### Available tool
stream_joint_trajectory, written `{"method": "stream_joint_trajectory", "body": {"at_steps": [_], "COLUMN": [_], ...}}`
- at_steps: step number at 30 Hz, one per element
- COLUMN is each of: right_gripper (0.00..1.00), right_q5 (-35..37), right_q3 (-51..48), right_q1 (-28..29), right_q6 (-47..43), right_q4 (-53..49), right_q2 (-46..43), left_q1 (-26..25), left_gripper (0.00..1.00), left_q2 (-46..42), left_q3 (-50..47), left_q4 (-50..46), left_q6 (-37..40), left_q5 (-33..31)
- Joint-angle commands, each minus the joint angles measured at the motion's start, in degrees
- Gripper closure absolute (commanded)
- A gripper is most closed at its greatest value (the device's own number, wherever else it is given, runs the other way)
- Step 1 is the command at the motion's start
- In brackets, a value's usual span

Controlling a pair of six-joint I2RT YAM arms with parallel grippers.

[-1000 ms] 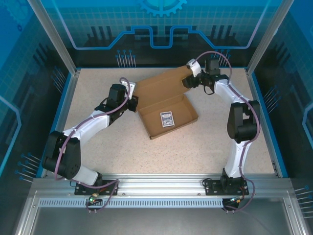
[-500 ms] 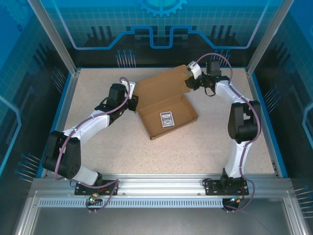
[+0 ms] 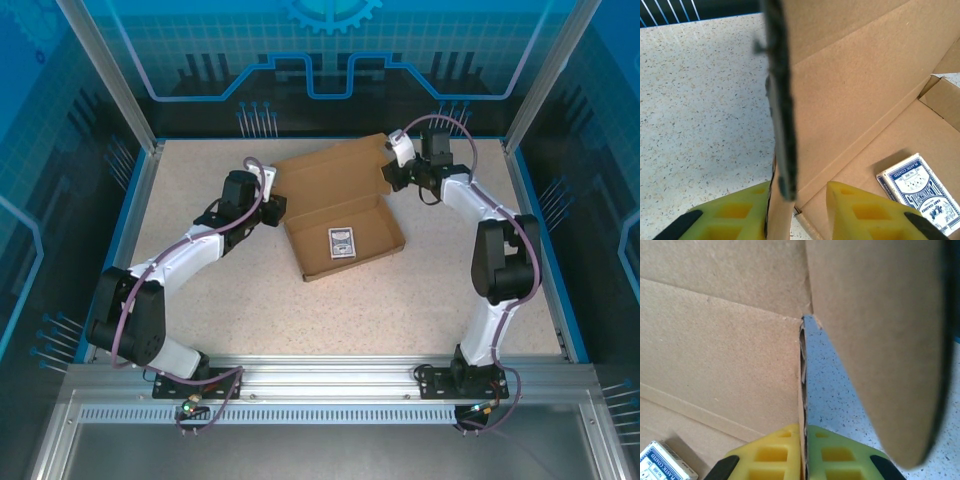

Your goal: Fold the paper box

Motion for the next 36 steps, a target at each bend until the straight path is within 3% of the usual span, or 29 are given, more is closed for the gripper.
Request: {"method": "stream_joint_trajectory", "body": {"at_steps": [1,6,14,19,26,36], "right_gripper": [0.91,0.91,0.92,0.93,0.97,0.97], "right_q5": [1.60,3.26,13.04,23.34,32.53,30.64], "right_q3": [-0.95,-1.65,-5.56,-9.22,-9.11,-7.74], "right_q1": [0.73,0.91,3.48,7.16,11.42,12.11], "right_q6": [0.84,1.62,9.53,15.58,19.14,20.26], "right_q4": [0.84,1.10,3.44,5.75,7.59,15.97], "right_q2": [-2.05,-2.68,-6.02,-8.73,-8.16,-4.34], "left_q1": [0.71,0.82,0.78,0.10,-2.18,-3.72], "left_gripper": [0.70,0.88,1.00,1.00,1.00,1.00], "left_q2": [0.78,2.46,3.62,4.71,5.89,8.67], "left_q3": [0.76,2.96,4.85,7.03,10.00,11.48], "left_q4": [0.19,-0.95,-0.99,-0.46,0.19,5.14], "left_q6": [-1.27,-2.20,-7.77,-11.89,-14.90,-15.93], "left_q5": [-0.11,0.45,-1.35,-3.39,-8.40,-15.20]}}
